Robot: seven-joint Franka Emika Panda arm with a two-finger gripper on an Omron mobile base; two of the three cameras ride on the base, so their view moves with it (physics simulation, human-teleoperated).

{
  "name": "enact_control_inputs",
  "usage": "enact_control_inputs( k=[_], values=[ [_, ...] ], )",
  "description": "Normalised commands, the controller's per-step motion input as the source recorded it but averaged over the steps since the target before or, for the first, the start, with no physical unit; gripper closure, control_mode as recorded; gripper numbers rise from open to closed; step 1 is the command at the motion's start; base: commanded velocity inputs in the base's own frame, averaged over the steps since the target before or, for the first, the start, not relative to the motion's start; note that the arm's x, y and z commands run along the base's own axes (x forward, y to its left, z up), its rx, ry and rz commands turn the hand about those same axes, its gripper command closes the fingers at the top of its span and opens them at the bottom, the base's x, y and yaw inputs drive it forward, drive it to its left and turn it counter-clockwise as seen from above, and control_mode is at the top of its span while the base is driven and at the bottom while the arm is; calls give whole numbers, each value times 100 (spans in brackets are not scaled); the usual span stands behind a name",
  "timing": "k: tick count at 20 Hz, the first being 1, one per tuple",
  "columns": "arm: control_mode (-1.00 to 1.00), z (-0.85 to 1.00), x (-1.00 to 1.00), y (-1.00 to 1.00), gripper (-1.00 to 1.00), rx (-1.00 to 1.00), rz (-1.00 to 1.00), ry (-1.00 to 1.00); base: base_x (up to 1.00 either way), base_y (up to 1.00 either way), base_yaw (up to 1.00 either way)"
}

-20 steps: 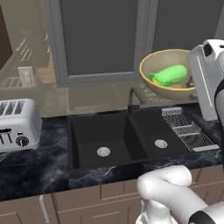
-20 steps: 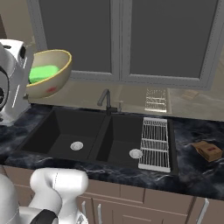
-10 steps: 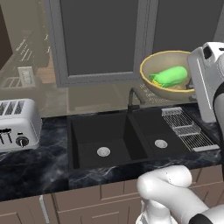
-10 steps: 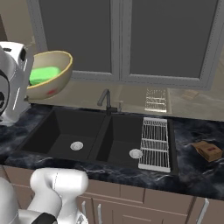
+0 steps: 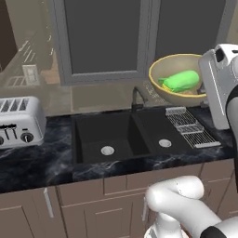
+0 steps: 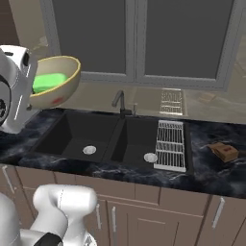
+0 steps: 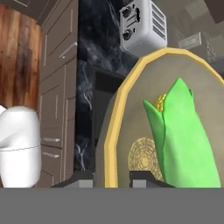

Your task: Pick the corn from the sink and place it in the bowl. Then pick the bowl and place it in the microwave. Then close the microwave door and press the start button.

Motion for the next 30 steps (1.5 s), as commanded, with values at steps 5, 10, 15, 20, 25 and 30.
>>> enact_control_inputs(
  k=[5,10,15,20,25,30],
  values=[
    [100,0,0,0,100,0,0,0,-40,3,0],
    [100,0,0,0,100,0,0,0,-16,0,-63],
    [100,0,0,0,100,0,0,0,-12,0,-84],
    [100,0,0,0,100,0,0,0,-17,0,-82],
    [100,0,0,0,100,0,0,0,-15,0,-80],
    [100,0,0,0,100,0,0,0,-18,0,-79]
  ],
)
